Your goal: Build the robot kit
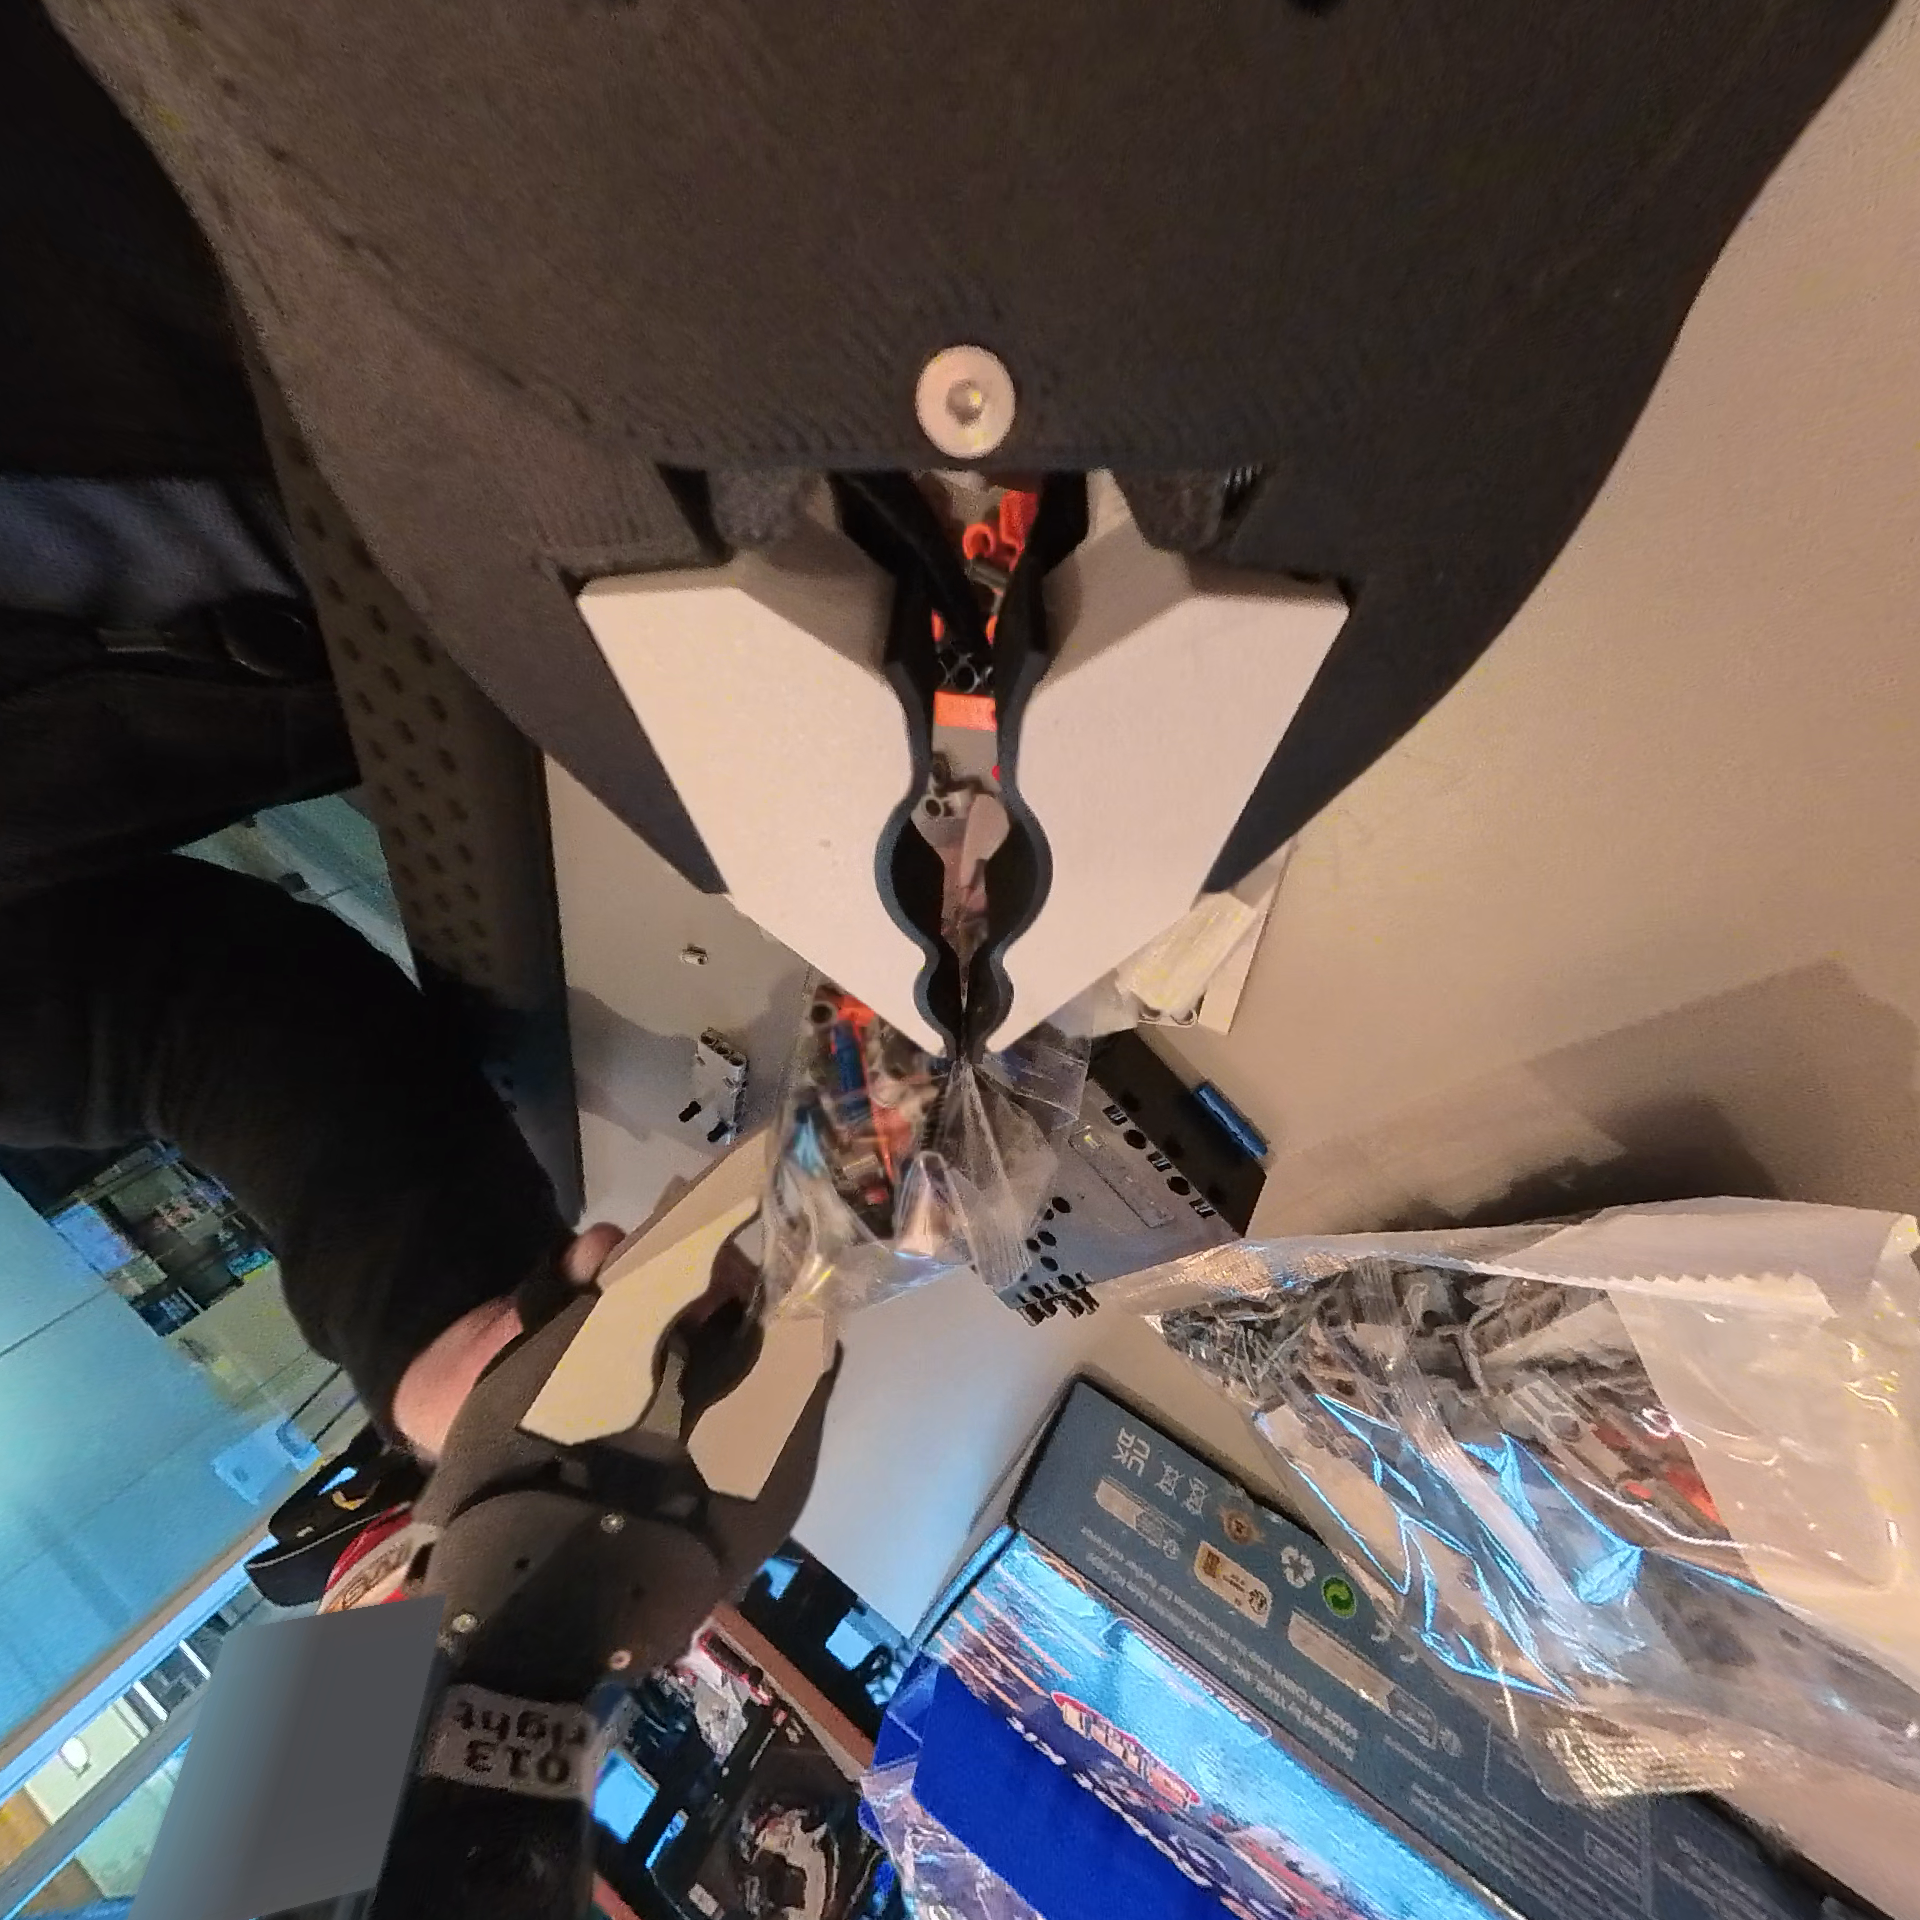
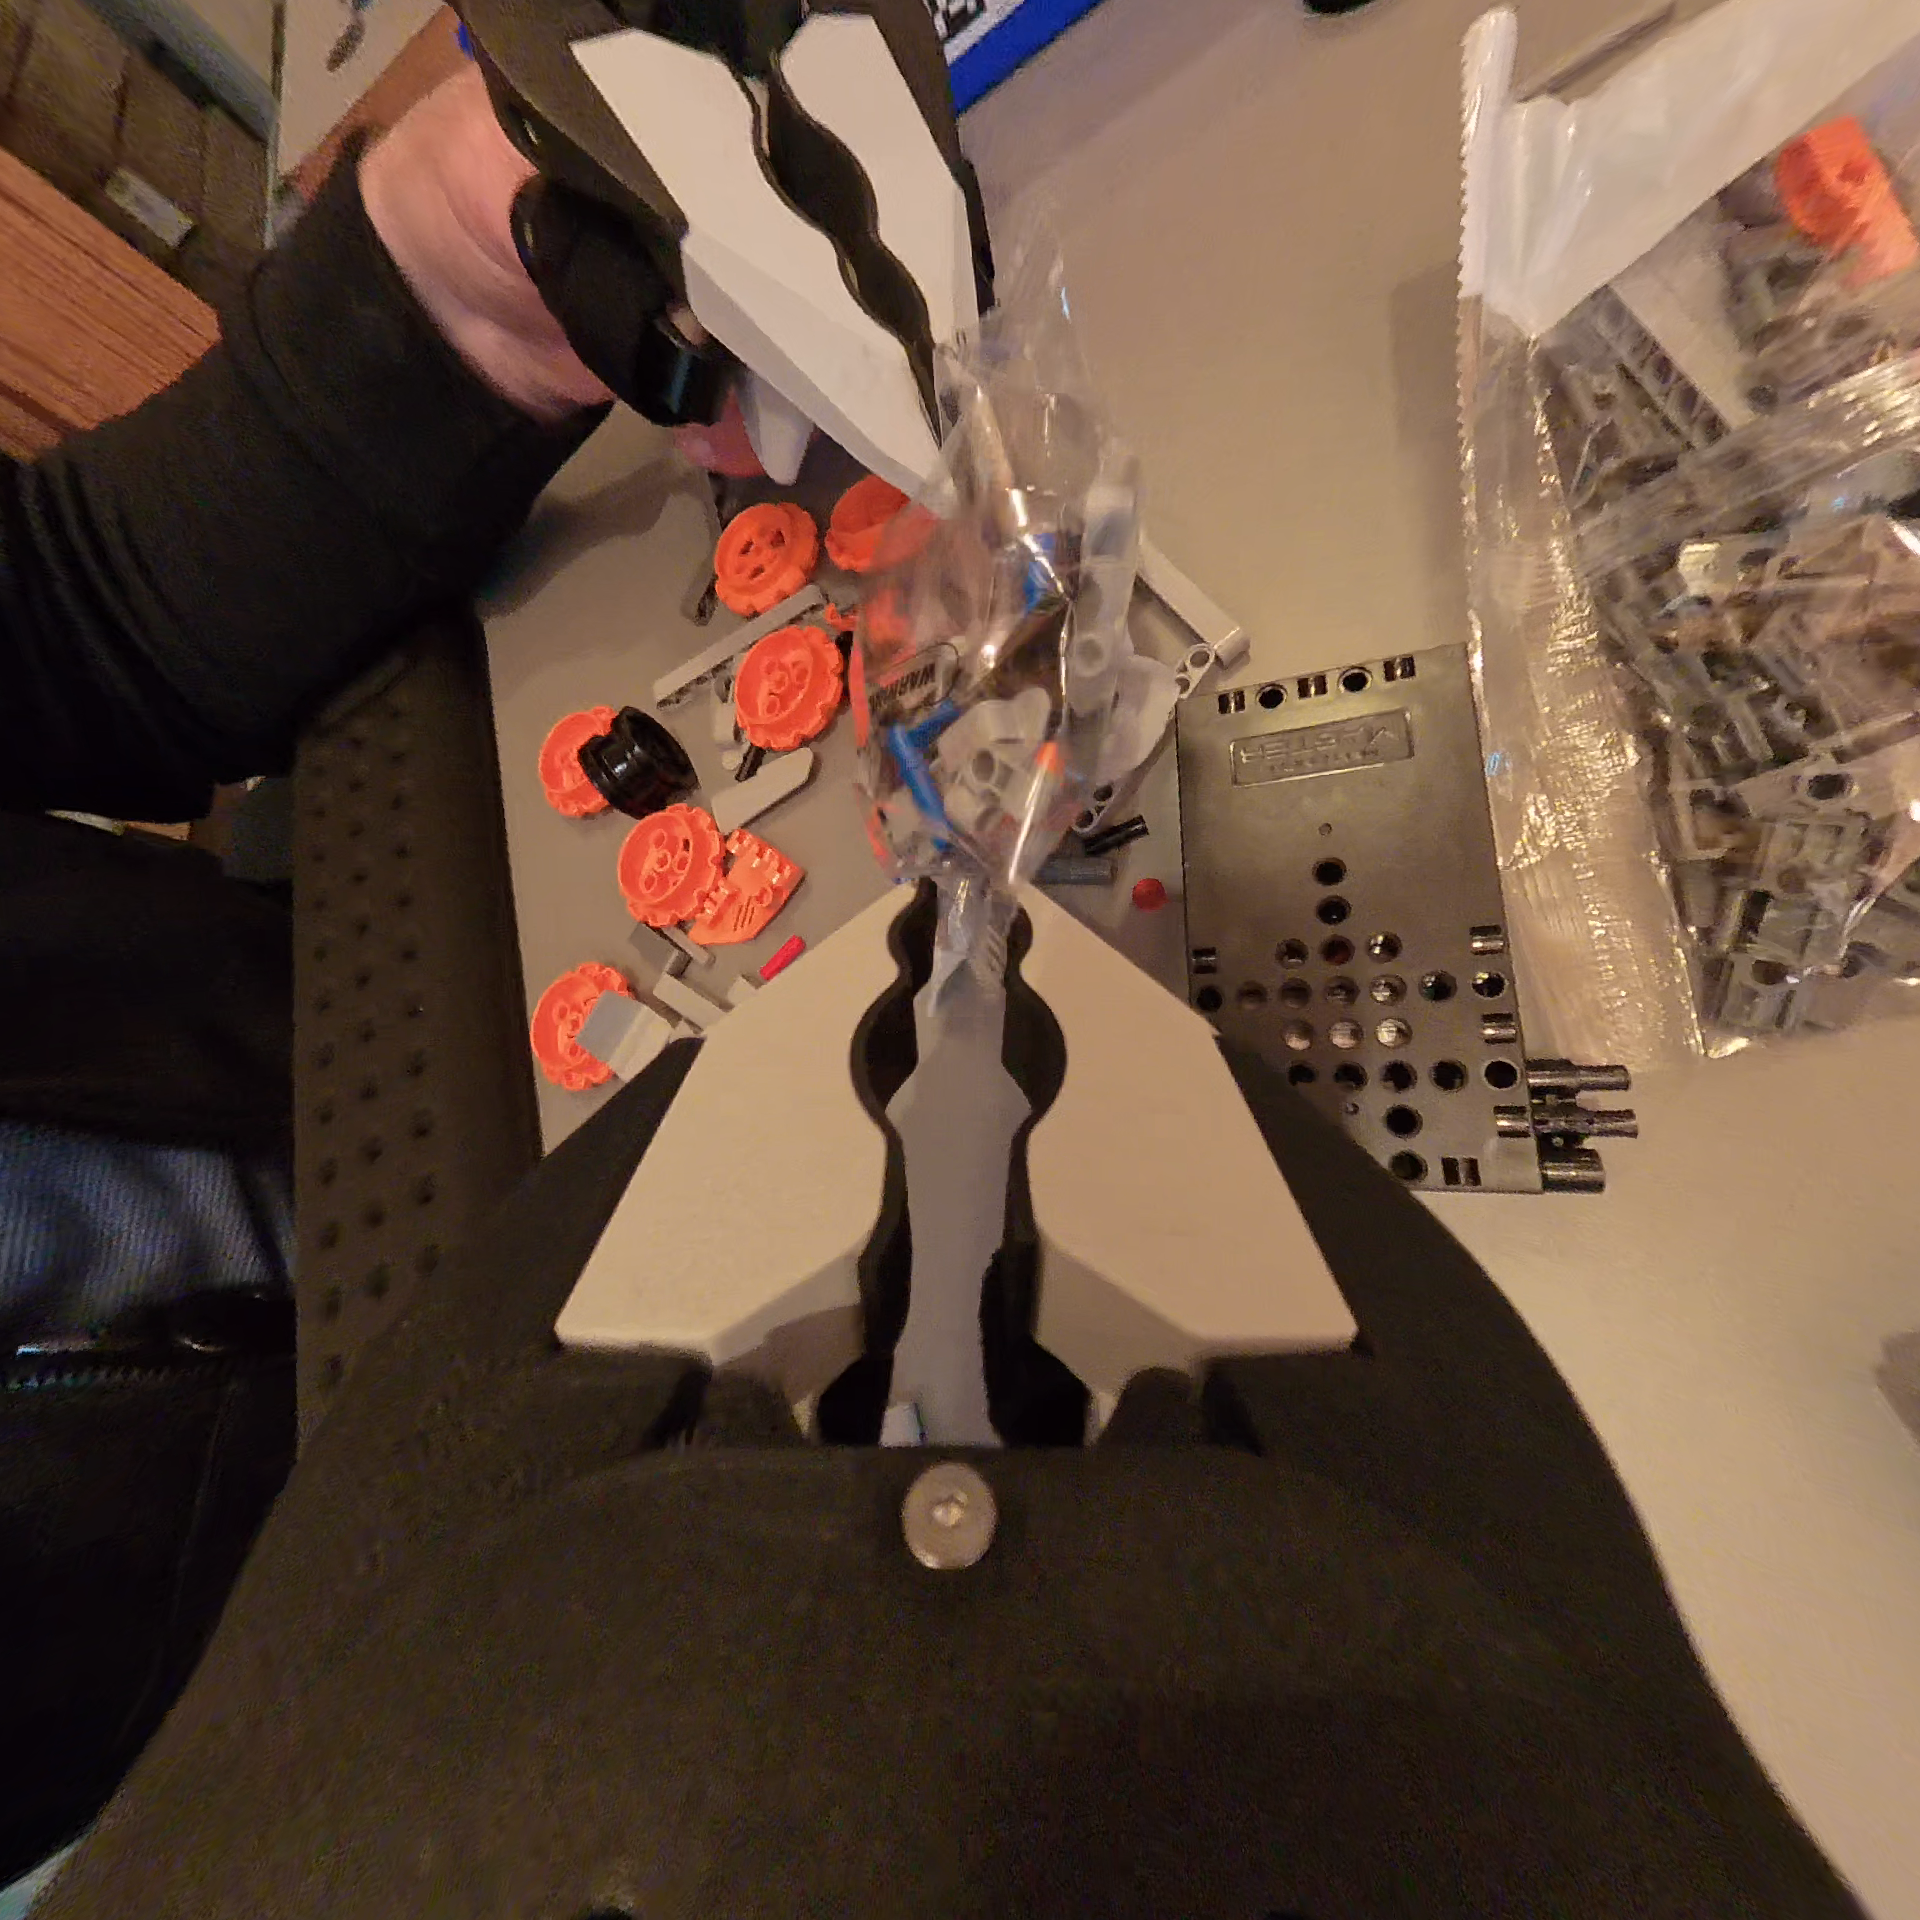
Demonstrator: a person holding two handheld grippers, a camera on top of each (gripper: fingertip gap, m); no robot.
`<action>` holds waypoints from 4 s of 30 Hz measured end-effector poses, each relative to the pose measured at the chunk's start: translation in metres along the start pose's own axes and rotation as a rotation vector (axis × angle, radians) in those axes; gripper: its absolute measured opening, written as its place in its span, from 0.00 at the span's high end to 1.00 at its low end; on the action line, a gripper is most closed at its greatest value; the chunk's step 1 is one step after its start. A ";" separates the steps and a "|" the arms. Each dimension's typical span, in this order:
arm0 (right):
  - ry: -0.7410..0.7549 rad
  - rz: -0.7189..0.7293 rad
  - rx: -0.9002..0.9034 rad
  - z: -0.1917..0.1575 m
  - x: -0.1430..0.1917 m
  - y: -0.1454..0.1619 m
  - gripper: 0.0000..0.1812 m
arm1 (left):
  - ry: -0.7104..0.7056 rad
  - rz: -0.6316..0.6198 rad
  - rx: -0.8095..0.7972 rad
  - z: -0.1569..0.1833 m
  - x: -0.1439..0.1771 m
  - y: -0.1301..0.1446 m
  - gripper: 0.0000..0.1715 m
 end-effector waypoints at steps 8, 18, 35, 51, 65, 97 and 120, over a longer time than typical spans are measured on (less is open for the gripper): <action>0.065 -0.178 0.054 -0.009 0.023 -0.019 0.98 | 0.019 -0.046 -0.060 0.007 0.000 0.005 0.98; 0.080 -0.413 0.105 -0.019 0.025 -0.042 0.98 | 0.021 -0.096 -0.114 0.013 0.002 0.008 1.00; 0.030 -0.156 0.026 0.000 0.016 -0.029 0.87 | 0.044 0.002 0.099 -0.005 0.008 0.001 1.00; 0.182 -0.042 0.102 -0.001 0.055 -0.029 0.86 | -0.283 -0.221 -0.319 0.013 0.011 -0.011 1.00; 0.180 0.032 0.167 -0.001 0.059 -0.028 0.88 | -0.516 -0.322 -0.740 0.028 0.030 -0.040 1.00; 0.615 0.129 0.424 0.071 -0.001 -0.122 1.00 | -0.676 -0.361 -0.757 0.027 0.055 0.027 0.81; 0.268 0.044 0.665 -0.039 -0.025 -0.113 1.00 | -0.791 -0.419 -1.131 0.028 0.049 -0.065 0.68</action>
Point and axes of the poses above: each gripper's, where its closed fingertips meet, x back along the fingers, y out of its underside, z = x × y across the jaws, the point moved 5 cm from there along x, back along the fingers, and after that the axes turned 1 degree about -y, right-handed, at the moved point
